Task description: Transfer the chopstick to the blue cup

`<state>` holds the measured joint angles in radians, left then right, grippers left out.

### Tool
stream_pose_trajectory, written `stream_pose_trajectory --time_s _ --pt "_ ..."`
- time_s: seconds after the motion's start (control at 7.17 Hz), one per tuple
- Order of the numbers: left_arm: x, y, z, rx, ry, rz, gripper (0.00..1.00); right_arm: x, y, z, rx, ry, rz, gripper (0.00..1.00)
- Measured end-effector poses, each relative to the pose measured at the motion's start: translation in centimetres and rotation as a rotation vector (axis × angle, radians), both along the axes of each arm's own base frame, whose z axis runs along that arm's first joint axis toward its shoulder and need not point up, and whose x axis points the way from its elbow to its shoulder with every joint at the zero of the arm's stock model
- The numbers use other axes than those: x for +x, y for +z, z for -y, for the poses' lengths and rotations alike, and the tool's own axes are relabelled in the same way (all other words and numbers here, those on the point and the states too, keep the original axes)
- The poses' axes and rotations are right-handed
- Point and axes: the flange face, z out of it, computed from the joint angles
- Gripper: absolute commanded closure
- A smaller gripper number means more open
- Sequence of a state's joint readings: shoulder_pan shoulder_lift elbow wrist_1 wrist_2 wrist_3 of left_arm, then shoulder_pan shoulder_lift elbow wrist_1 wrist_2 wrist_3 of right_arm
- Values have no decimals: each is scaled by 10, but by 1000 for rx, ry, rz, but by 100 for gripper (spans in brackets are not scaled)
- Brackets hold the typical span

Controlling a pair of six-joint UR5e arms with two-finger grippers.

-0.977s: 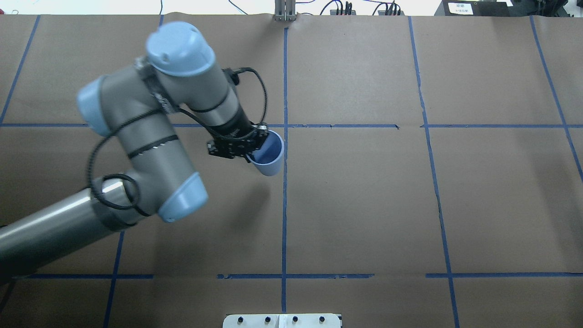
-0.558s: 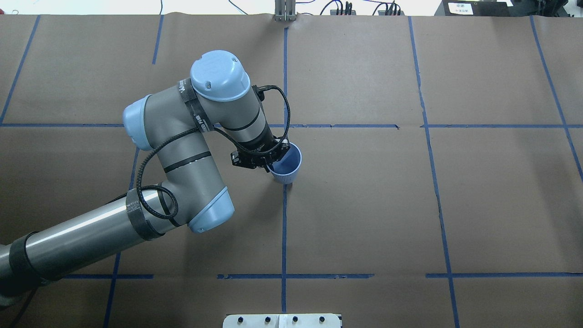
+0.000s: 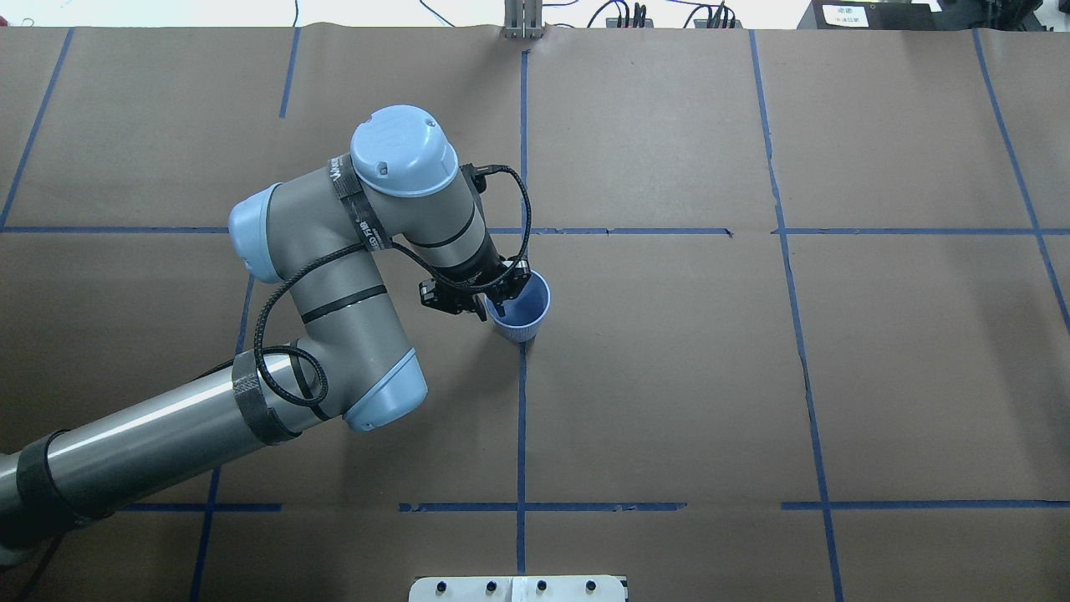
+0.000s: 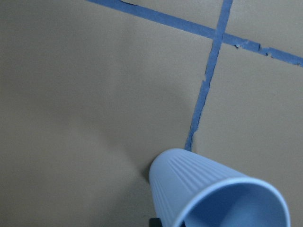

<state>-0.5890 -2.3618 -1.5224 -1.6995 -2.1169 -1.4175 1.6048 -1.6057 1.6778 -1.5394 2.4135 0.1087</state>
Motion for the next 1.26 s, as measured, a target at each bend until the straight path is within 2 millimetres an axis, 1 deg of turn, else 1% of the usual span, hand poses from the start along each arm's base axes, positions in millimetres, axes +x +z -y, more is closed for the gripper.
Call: stream_pose_trajectory --time_s 0.14,0.28,0.42,0.56,0.7,0.84,0.98,1.12,1.26 --pt "-7 -5 -1 11 -2 -11 0 0 2 -2 -1 0 0 0" --pt "-20 -11 -3 21 -9 -28 0 0 2 -3 2 -1 0 0" --pt "-46 -21 -1 30 -25 -51 0 2 1 -2 12 -3 -2 0" --pt "-80 -34 7 22 -40 -73 0 6 1 -2 27 -8 -4 0" --pt "-115 -42 15 1 -40 -90 0 13 5 -3 64 -34 -14 0" --pt "-140 -39 19 -5 -37 -100 0 22 15 -4 110 -76 -31 0" --pt "-157 -29 19 -1 -36 -101 0 33 30 0 149 -118 -44 0" --pt "-170 -20 18 1 -40 -99 0 47 47 4 168 -141 -49 0" --pt "-178 -15 16 3 -43 -98 0 58 59 8 182 -156 -54 0"
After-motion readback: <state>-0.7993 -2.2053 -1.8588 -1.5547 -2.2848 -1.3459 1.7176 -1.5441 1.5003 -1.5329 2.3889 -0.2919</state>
